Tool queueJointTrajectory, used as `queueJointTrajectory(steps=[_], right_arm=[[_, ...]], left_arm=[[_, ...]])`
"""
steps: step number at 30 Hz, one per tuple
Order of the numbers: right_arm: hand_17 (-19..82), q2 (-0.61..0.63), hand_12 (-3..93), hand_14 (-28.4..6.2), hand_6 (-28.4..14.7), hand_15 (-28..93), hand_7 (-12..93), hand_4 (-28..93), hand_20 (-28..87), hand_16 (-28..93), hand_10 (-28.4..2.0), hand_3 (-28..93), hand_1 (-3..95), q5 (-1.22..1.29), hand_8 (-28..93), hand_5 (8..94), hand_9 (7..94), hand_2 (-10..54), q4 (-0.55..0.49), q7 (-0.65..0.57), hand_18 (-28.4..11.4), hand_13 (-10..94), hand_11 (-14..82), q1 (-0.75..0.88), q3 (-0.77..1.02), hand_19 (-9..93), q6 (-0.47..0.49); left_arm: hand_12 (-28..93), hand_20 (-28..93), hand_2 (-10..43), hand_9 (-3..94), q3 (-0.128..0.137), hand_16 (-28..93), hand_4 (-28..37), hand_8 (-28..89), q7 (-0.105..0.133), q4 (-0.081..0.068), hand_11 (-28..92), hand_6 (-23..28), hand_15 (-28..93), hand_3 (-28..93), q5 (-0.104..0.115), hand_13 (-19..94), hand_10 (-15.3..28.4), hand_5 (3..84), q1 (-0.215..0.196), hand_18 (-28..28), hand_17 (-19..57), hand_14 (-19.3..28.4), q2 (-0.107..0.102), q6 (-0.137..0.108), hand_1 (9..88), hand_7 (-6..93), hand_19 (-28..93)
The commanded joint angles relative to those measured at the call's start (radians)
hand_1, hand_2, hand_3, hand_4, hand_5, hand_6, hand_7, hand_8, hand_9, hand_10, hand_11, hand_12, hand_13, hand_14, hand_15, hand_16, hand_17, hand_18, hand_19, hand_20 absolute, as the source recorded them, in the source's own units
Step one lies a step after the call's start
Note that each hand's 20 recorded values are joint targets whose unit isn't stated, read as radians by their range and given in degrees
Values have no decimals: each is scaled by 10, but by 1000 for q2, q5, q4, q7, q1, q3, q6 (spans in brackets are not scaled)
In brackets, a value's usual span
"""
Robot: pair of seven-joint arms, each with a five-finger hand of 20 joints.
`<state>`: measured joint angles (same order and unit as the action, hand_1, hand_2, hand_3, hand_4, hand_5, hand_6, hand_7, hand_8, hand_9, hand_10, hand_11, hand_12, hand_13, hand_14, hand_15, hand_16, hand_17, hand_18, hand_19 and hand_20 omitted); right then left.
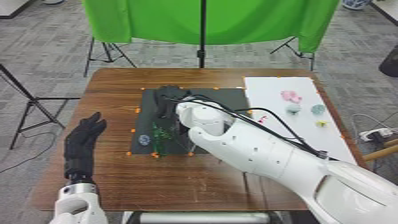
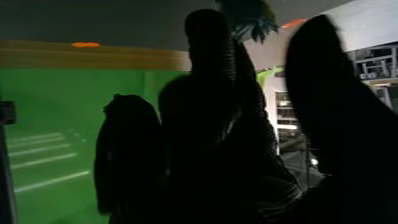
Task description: Arrange flowers
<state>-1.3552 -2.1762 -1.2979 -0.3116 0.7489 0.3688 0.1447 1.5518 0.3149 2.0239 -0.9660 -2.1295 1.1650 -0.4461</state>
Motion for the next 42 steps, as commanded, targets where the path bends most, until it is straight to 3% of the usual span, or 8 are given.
queueJointTrajectory(steps=[1,5,9,14,19,26,36,42], right_arm=[[594,279,264,-48,-24,609,125,-185,586,365,-153,627,371,83,-62,584,698,-95,-364,-80,-137,835,218,49,185,932,-13],[557,496,247,-64,-21,583,113,-163,537,353,-161,623,362,111,-56,582,690,-95,-578,-85,-150,813,175,203,386,929,1],[528,662,207,-71,3,527,114,-155,472,328,-160,620,395,120,-62,610,690,-95,-685,-138,-154,807,120,428,584,908,-38],[524,709,192,-72,-20,502,76,-150,450,322,-177,619,377,104,-57,494,618,-95,-714,-227,-151,795,85,744,883,898,-36],[524,694,197,-80,-24,516,73,-150,446,326,-183,619,366,90,-48,487,603,-95,-720,-294,-151,787,87,978,1101,898,-53],[532,683,218,-80,-17,561,97,-153,447,327,-173,616,375,76,-49,526,646,-95,-662,-322,-153,791,130,1039,1128,915,-73],[539,663,219,-74,-21,566,98,-159,441,323,-172,629,369,10,-51,513,644,-95,-562,-338,-153,797,133,1017,1049,924,-76],[548,658,219,-66,-13,570,101,-164,439,322,-170,630,391,-9,-52,504,637,-95,-560,-347,-148,806,133,1034,1045,928,-104]], left_arm=[[92,173,178,450,-2,-21,-283,-76,-25,-5,172,45,186,605,-3,319,140,459,-16,81,82,148,13,7,256,125,51],[93,173,170,450,-2,-22,-283,-76,-23,-9,172,45,183,611,-5,318,141,458,-6,81,81,147,13,10,256,122,52],[93,175,164,450,2,-21,-283,-76,-18,-3,173,45,182,622,-4,317,141,457,-20,82,80,146,15,9,252,120,55],[92,175,156,441,-4,-21,-283,-75,-22,1,168,46,177,623,-7,310,140,456,-31,83,80,143,31,5,257,117,56],[93,174,151,436,-8,-19,-283,-74,-26,0,165,44,174,626,-15,307,140,455,-28,83,79,143,36,8,256,114,56],[95,173,139,433,-18,-17,-283,-73,-33,-4,165,44,173,630,-15,306,139,453,-21,82,78,144,43,17,255,115,54],[97,173,136,434,-21,-17,-283,-72,-33,-3,166,44,175,628,-18,307,139,454,-20,82,78,144,45,26,256,116,54],[98,173,132,434,-20,-18,-283,-72,-34,-1,168,44,175,631,-18,307,139,453,-27,82,78,144,45,25,255,118,54]])
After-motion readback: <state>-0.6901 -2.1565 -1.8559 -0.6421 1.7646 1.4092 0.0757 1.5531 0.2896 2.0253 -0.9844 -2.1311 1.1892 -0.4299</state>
